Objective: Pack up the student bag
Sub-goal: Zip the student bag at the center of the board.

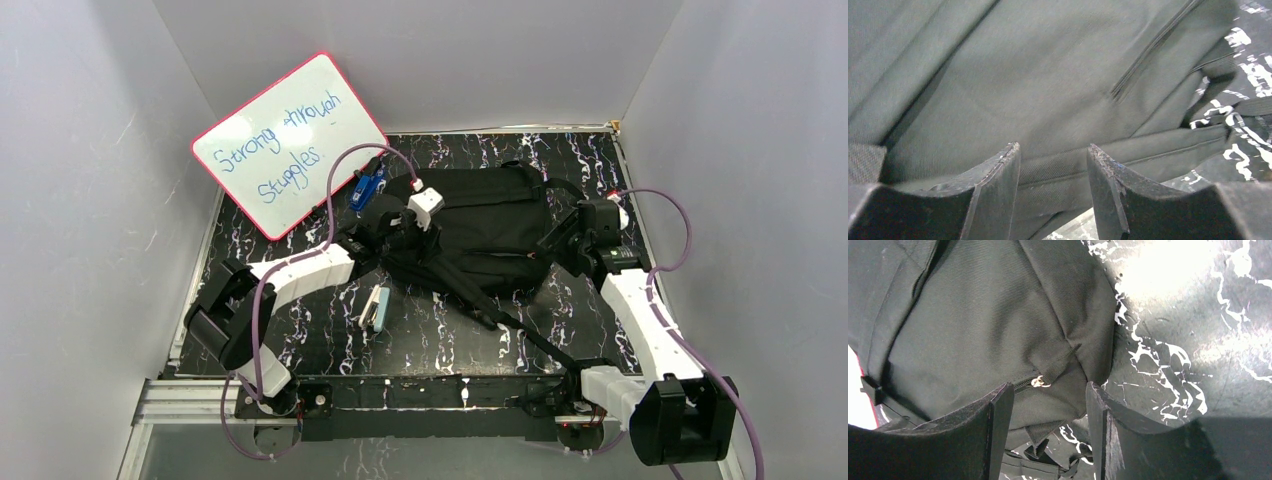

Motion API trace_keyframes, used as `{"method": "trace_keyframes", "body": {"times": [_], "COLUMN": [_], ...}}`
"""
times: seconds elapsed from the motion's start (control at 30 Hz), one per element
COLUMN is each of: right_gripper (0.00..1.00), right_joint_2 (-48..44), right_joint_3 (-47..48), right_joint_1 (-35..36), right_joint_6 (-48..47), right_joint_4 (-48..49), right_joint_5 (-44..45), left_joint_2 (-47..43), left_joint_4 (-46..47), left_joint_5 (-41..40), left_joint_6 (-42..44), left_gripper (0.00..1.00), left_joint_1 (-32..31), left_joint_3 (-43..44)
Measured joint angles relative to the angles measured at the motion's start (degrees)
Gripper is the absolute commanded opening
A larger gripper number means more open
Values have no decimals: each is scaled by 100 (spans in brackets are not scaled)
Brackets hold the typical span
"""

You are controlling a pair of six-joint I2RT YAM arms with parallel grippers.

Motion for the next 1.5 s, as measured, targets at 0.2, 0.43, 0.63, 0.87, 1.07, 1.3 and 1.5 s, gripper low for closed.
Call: {"method": "trace_keyframes", "body": {"times": [0.2,0.43,0.63,0.87,1.07,1.3,1.5], "right_gripper": [61,56,53,53,50,41,24], "right_joint_2": [-251,-24,70,173,256,437,452], "right_joint_3": [-278,-463,-518,-568,-614,-643,-647], "right_joint_1": [-2,-9,-28,-31,-35,-42,-72], "right_joint_6": [605,979,1099,1163,1220,1241,1266], "right_joint_4": [125,317,605,734,763,881,979], "right_joint_5": [133,216,289,310,365,391,393], "left_joint_2": [-2,37,57,57,57,59,63], "left_joint_4": [94,170,168,166,164,157,153], "left_joint_5": [-514,-686,-726,-726,-723,-721,-721], "left_joint_6": [-2,118,186,240,275,308,330], "left_gripper": [50,50,50,50,50,50,50], "left_joint_1": [-4,-170,-232,-247,-256,-289,-317], "left_joint_3": [-472,-531,-531,-531,-531,-531,-531]}}
